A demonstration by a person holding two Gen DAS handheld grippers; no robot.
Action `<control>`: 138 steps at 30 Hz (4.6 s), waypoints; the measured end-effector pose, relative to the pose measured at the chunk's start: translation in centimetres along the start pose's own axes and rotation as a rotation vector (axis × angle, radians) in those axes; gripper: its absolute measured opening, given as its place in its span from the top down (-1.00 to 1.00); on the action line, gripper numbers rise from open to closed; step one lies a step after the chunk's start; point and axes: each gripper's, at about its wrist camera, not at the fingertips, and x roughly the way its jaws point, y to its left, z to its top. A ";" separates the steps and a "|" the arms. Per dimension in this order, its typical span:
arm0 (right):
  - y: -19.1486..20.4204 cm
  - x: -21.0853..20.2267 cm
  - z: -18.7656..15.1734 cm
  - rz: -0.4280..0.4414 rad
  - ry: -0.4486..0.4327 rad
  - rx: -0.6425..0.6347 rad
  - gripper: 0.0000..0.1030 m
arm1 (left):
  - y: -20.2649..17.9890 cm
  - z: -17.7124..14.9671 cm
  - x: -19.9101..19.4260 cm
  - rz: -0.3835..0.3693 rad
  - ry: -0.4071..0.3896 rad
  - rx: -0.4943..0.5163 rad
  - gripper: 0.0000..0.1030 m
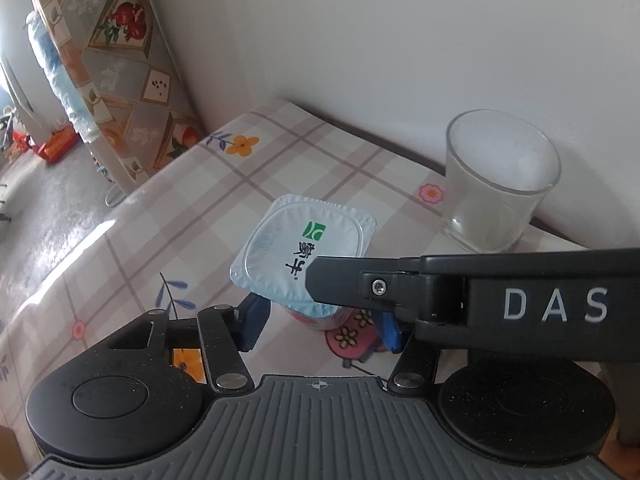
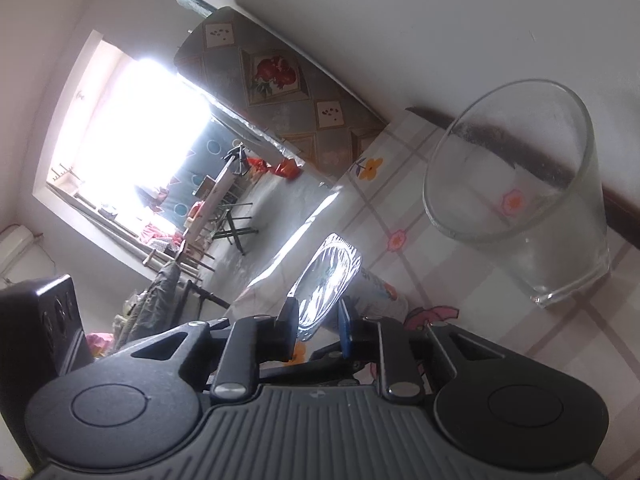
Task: Organize soft objects
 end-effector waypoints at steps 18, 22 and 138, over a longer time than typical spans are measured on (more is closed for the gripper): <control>-1.0 -7.3 -3.1 0.042 0.036 0.031 0.55 | -4.9 -4.1 -8.2 0.017 0.004 -0.037 -0.25; 0.0 -8.9 -2.4 0.015 -0.024 -0.065 0.51 | -5.8 -5.8 -10.4 0.075 -0.083 -0.130 -0.38; 34.2 -7.4 -15.6 0.430 0.385 -0.601 0.29 | 6.6 -22.2 -36.2 0.394 -0.472 -0.661 0.06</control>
